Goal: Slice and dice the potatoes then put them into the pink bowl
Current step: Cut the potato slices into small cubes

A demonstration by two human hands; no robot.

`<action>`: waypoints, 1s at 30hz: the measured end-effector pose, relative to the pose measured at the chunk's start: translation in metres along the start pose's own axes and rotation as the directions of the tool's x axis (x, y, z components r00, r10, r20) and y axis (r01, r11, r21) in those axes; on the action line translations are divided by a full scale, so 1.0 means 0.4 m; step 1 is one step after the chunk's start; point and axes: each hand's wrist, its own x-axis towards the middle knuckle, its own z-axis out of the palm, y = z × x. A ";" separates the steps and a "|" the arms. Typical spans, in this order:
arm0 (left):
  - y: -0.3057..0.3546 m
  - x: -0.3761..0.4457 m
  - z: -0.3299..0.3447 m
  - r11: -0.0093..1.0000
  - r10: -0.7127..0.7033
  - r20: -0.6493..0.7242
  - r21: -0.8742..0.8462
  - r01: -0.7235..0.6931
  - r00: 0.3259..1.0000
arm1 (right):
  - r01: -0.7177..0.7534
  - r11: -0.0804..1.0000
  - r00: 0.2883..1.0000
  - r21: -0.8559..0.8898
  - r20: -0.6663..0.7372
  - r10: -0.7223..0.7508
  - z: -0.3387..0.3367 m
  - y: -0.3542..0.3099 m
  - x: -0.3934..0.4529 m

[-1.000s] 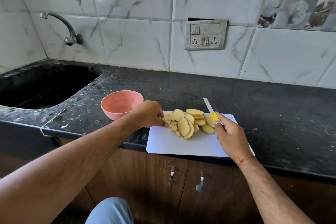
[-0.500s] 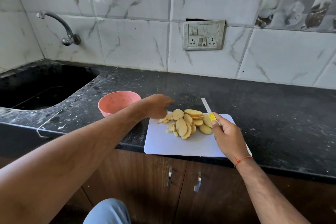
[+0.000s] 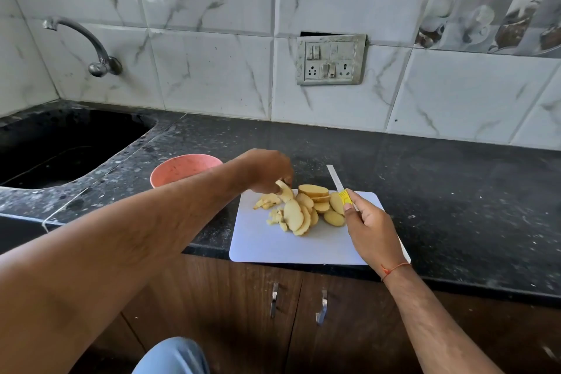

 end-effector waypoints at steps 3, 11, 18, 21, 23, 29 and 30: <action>-0.008 -0.021 -0.008 0.999 -0.054 -0.123 -0.006 0.053 0.991 | -0.005 1.000 1.000 0.022 -0.004 0.005 -0.001 -0.001 0.001; 0.038 -0.188 0.047 0.656 -0.567 -0.029 -0.621 0.429 0.823 | -0.008 0.999 1.000 0.033 -0.012 0.009 -0.005 -0.016 -0.007; 0.186 -0.333 0.155 0.717 -0.606 -0.097 -0.496 0.489 0.790 | -0.010 0.999 1.000 0.031 -0.014 0.010 -0.004 -0.026 -0.016; 0.181 -0.345 0.159 0.775 -0.549 -0.093 -0.428 0.465 0.831 | -0.010 1.000 1.000 0.025 -0.025 0.010 -0.004 -0.025 -0.015; 0.143 -0.352 0.165 0.780 -0.524 -0.052 -0.430 0.454 0.850 | -0.005 1.000 1.000 0.013 -0.024 0.005 -0.004 -0.026 -0.016; 0.054 -0.364 0.214 0.714 -0.321 0.058 -0.640 0.282 0.945 | -0.014 1.000 1.000 0.008 -0.017 0.014 -0.009 -0.038 -0.022; 0.049 -0.360 0.219 0.707 -0.307 0.064 -0.652 0.273 0.950 | -0.017 1.000 1.000 0.013 -0.019 0.018 -0.009 -0.037 -0.022</action>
